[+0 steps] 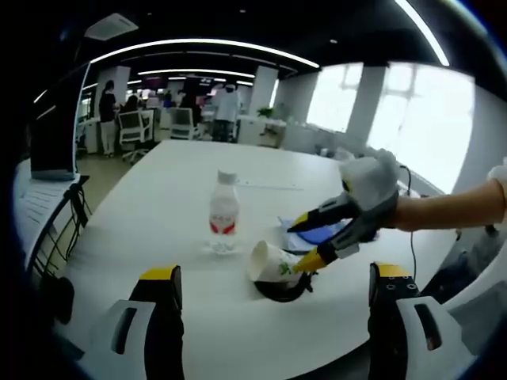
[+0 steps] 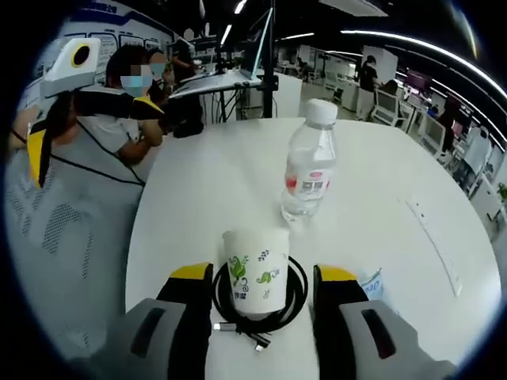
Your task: Arrange the tabletop items into an orderly group along one side of the table until the central work area is clear of visible clutter.
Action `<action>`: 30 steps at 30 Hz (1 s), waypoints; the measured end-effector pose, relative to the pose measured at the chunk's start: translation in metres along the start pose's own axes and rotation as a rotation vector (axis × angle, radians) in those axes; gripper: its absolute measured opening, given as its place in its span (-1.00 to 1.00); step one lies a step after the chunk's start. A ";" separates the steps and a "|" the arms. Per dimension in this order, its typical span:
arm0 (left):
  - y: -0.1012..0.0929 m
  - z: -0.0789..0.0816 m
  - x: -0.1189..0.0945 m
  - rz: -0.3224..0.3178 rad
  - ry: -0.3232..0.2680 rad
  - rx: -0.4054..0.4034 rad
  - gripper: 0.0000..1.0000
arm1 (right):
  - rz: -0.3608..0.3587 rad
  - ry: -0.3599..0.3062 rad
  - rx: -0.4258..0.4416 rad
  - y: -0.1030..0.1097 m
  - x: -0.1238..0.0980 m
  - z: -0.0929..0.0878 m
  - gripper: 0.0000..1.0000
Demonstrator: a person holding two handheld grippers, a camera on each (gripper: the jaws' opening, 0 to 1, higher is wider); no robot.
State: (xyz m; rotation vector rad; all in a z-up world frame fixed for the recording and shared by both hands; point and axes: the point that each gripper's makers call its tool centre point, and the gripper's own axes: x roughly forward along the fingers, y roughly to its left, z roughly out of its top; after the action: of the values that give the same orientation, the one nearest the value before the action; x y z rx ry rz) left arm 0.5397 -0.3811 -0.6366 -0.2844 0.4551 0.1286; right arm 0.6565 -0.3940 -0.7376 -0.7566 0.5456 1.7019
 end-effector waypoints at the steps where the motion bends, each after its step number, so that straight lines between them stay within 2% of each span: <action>1: 0.000 0.000 0.000 -0.002 0.000 0.000 0.89 | 0.004 0.008 -0.010 0.000 0.002 0.001 -0.02; 5: 0.000 0.000 0.000 -0.014 -0.001 -0.045 0.87 | -0.004 0.062 -0.052 0.000 0.009 -0.006 -0.01; 9: 0.001 0.005 -0.001 -0.008 -0.024 -0.057 0.88 | 0.007 0.066 -0.014 0.002 0.013 -0.005 -0.01; 16: 0.003 0.005 0.001 -0.014 -0.028 -0.077 0.88 | -0.005 0.101 -0.011 0.001 0.027 -0.016 -0.03; 21: 0.003 0.004 -0.001 -0.013 -0.034 -0.099 0.88 | -0.013 0.125 -0.024 0.001 0.028 -0.024 -0.08; 26: 0.007 0.003 0.000 -0.005 -0.031 -0.107 0.89 | -0.015 0.130 -0.002 0.000 0.031 -0.029 -0.12; 30: 0.007 0.003 0.001 -0.006 -0.028 -0.115 0.88 | -0.005 0.121 -0.006 0.000 0.035 -0.030 -0.26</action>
State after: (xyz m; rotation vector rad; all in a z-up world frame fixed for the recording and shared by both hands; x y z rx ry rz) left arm 0.5400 -0.3737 -0.6362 -0.3959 0.4193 0.1530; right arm 0.6571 -0.3915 -0.7839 -0.8683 0.6219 1.6612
